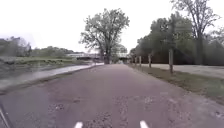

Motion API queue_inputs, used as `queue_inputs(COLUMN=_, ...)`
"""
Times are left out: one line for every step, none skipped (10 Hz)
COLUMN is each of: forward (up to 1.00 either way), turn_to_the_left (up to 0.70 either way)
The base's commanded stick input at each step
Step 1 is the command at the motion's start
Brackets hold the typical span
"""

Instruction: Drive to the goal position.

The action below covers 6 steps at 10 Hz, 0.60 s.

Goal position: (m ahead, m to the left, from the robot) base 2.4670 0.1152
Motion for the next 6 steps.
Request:
queue_inputs(forward=0.7, turn_to_the_left=0.0)
queue_inputs(forward=0.7, turn_to_the_left=0.0)
queue_inputs(forward=0.7, turn_to_the_left=0.0)
queue_inputs(forward=0.7, turn_to_the_left=0.0)
queue_inputs(forward=0.7, turn_to_the_left=0.0)
queue_inputs(forward=0.7, turn_to_the_left=0.0)
